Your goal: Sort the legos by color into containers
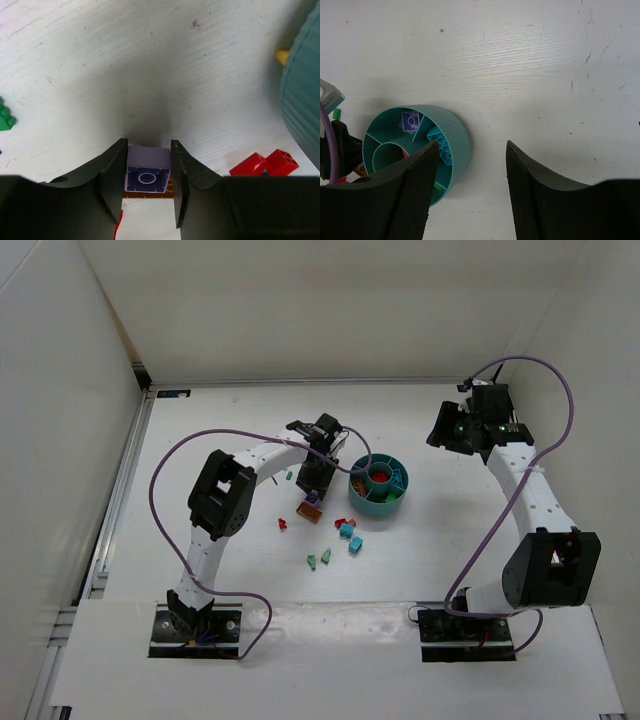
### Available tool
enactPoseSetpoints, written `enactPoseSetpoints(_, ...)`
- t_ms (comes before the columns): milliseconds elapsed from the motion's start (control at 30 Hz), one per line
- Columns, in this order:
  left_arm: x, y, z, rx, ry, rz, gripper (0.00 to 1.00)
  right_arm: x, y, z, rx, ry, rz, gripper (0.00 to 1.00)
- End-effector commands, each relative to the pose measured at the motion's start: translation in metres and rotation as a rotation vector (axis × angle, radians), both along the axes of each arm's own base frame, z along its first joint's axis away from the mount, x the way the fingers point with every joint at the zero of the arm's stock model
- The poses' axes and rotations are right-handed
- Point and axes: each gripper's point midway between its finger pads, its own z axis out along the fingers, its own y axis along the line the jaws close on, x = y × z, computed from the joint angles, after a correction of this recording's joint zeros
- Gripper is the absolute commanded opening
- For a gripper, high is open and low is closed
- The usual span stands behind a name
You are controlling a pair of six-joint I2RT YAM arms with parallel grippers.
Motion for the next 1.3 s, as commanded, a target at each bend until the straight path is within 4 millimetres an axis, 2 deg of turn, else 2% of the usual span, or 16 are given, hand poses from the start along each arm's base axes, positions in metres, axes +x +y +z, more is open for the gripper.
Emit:
enactPoseSetpoints(0,0.01,-0.009,0.033,-0.034,-0.062,-0.004,0.37,0.005,0.002,0.018,0.0,-0.072,0.007,0.6)
enactPoseSetpoints(200,0.025,-0.011,0.071,-0.079,-0.153,0.0,0.37,0.0,-0.001,0.024,0.001,-0.107,-0.008,0.6)
enactPoseSetpoints(367,0.065,-0.024,0.121,-0.181,-0.3,0.027,0.38,-0.005,-0.004,0.029,0.022,-0.136,-0.027,0.6)
enactPoseSetpoints(400,0.079,-0.033,0.136,-0.221,-0.351,0.02,0.4,-0.005,-0.004,0.03,0.024,-0.144,-0.03,0.6)
enactPoseSetpoints(433,0.083,-0.037,0.14,-0.235,-0.363,0.016,0.41,-0.006,-0.005,0.028,0.025,-0.139,-0.033,0.6)
enactPoseSetpoints(467,0.093,-0.049,0.171,-0.292,-0.425,0.004,0.41,-0.007,-0.007,0.032,0.025,-0.152,-0.038,0.6)
enactPoseSetpoints(500,0.097,-0.055,0.166,-0.309,-0.411,-0.003,0.41,-0.008,-0.009,0.033,0.027,-0.156,-0.042,0.6)
enactPoseSetpoints(567,0.105,-0.071,0.181,-0.362,-0.437,-0.024,0.42,-0.009,-0.013,0.033,0.032,-0.158,-0.057,0.6)
enactPoseSetpoints(733,0.107,-0.095,0.193,-0.428,-0.465,-0.078,0.46,-0.011,-0.015,0.035,0.043,-0.174,-0.061,0.6)
enactPoseSetpoints(767,0.108,-0.098,0.188,-0.427,-0.462,-0.079,0.47,-0.011,-0.017,0.035,0.04,-0.177,-0.063,0.6)
enactPoseSetpoints(800,0.104,-0.107,0.196,-0.443,-0.474,-0.1,0.48,-0.012,-0.016,0.035,0.042,-0.178,-0.059,0.6)
enactPoseSetpoints(933,0.097,-0.126,0.194,-0.48,-0.465,-0.134,0.49,-0.01,-0.016,0.034,0.043,-0.178,-0.061,0.6)
enactPoseSetpoints(1067,0.086,-0.141,0.182,-0.506,-0.423,-0.154,0.5,-0.01,-0.016,0.034,0.04,-0.178,-0.06,0.6)
enactPoseSetpoints(1267,0.069,-0.15,0.166,-0.504,-0.374,-0.163,0.5,-0.01,-0.017,0.03,0.041,-0.179,-0.07,0.6)
